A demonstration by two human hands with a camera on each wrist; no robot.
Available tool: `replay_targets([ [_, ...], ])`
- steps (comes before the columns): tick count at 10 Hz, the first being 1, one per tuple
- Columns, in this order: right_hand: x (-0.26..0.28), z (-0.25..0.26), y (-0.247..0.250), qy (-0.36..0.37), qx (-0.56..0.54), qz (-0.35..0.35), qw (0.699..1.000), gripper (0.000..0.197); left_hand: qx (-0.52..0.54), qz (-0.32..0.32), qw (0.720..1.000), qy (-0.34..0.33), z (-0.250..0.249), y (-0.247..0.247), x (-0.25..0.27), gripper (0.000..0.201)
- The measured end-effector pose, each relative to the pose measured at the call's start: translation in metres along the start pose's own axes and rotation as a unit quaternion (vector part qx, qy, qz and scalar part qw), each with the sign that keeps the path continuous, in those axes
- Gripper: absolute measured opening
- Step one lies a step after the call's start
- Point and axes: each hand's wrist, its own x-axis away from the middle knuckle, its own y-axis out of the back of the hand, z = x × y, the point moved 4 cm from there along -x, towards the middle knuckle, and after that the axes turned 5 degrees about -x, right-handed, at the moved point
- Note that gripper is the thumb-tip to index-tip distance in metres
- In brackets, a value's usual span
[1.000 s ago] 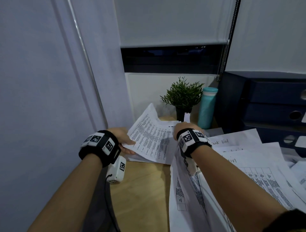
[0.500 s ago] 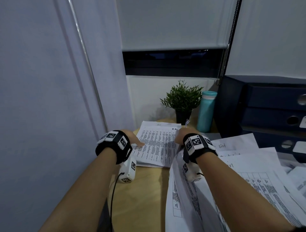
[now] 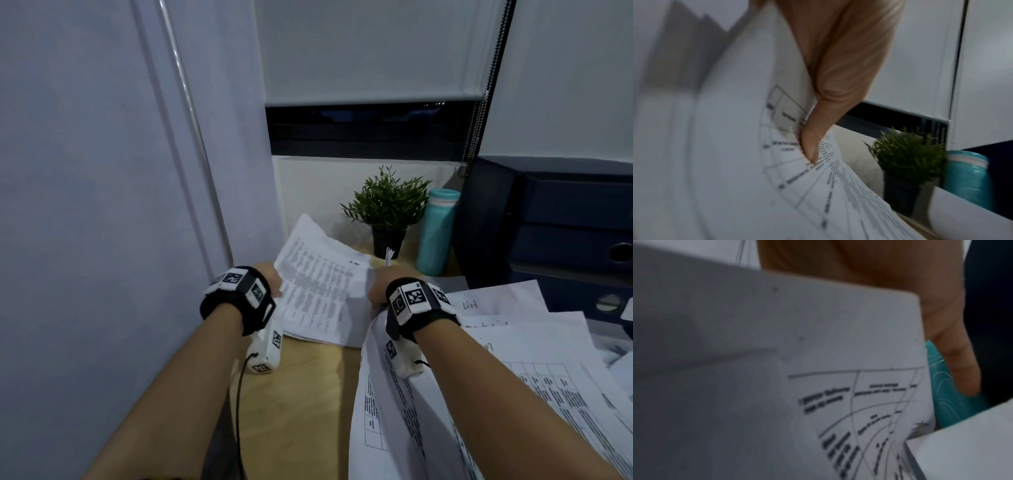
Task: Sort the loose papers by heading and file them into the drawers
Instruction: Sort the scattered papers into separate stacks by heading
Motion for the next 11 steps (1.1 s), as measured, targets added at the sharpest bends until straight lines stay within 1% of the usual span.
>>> replay_targets([
  [1,0.005,0.005,-0.002,-0.005,0.029,-0.021,0.999,0.023,-0.060,0.015,0.998,0.029,0.027,-0.001,0.006,0.020],
  [2,0.007,0.013,-0.002,0.020,0.005,-0.005,1.000,0.026,-0.149,0.020,0.989,0.007,0.051,-0.013,-0.004,0.025],
  [3,0.009,0.018,0.006,0.000,-0.017,0.003,1.000,0.028,-0.157,0.009,0.987,0.023,0.061,-0.014,-0.007,0.020],
  [4,0.025,0.024,0.021,-0.018,-0.060,-0.024,0.998,0.032,-0.192,0.005,0.981,0.010,0.060,-0.012,0.003,0.006],
  [5,0.032,0.029,0.035,-0.022,-0.087,-0.101,0.991,0.032,-0.186,0.011,0.982,0.017,0.054,-0.013,0.012,0.013],
  [6,0.031,0.039,0.042,0.011,-0.126,-0.106,0.986,0.044,-0.157,-0.009,0.987,0.018,0.050,-0.013,0.015,0.031],
  [7,0.030,0.054,0.034,0.091,-0.182,0.049,0.978,0.068,-0.157,-0.005,0.987,0.025,0.050,-0.014,0.009,0.036],
  [8,0.030,0.053,0.012,0.077,-0.110,0.200,0.971,0.083,-0.160,-0.021,0.986,0.033,0.046,-0.013,0.010,0.035],
  [9,0.031,0.035,-0.007,0.049,-0.024,0.275,0.960,0.100,-0.153,-0.048,0.987,0.031,0.045,-0.012,0.011,0.035],
  [10,0.027,0.010,-0.011,0.021,0.011,0.235,0.972,0.106,-0.144,-0.054,0.988,0.020,0.047,-0.012,0.018,0.036],
  [11,0.025,-0.008,-0.006,0.006,0.003,0.203,0.979,0.117,-0.124,-0.042,0.991,0.016,0.056,-0.014,0.021,0.036],
])
